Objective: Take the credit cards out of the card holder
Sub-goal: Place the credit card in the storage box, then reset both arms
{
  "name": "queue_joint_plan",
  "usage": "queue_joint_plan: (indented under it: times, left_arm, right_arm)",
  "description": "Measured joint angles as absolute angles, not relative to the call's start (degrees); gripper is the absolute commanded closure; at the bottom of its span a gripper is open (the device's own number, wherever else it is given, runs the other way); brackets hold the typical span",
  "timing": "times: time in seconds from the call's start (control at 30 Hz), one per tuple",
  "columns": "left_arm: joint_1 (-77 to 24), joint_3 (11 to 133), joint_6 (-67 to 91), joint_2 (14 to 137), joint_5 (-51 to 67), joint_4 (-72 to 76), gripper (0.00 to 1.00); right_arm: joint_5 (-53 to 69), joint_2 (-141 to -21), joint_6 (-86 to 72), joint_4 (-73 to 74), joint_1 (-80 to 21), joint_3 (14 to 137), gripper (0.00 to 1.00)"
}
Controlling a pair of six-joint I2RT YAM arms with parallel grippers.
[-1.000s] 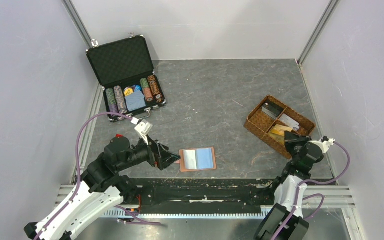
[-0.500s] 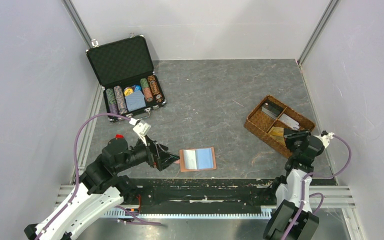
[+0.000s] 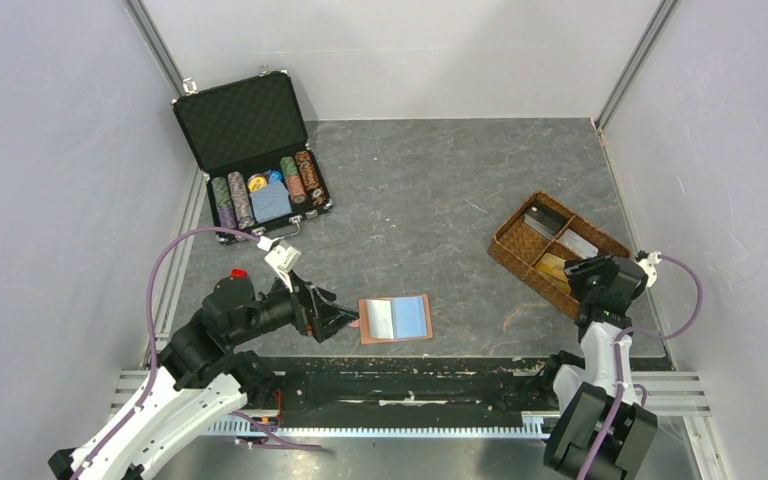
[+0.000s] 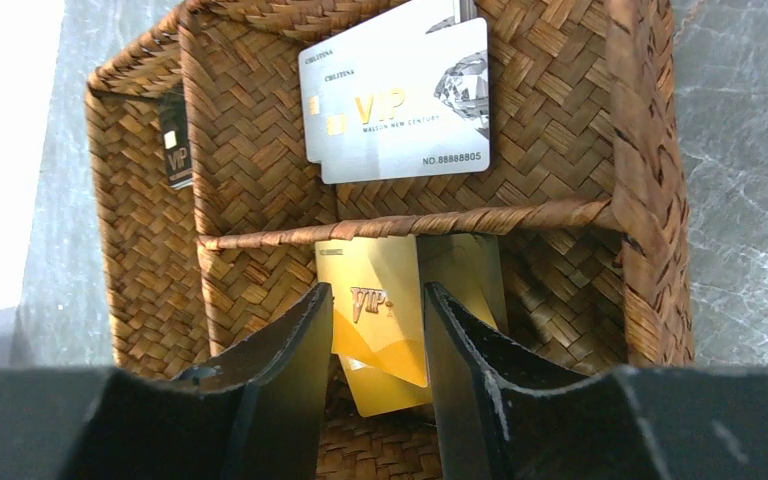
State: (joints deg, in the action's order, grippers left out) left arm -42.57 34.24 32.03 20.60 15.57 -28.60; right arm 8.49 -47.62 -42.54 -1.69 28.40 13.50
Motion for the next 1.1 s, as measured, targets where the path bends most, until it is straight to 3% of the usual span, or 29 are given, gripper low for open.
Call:
queue_joint_plan:
  times: [0.73, 1.1]
  left_arm:
    - [-42.57, 34.24, 32.03, 18.92, 15.53, -28.60, 0.00]
    - [-42.57, 34.24, 32.03, 18.55, 13.96, -28.64, 0.00]
  right_arm:
    - [-5.69, -53.10, -36.71, 18.48, 21.82, 28.18, 0.49]
    - [-8.08, -58.35, -32.10, 24.23, 9.41, 44.49, 0.49]
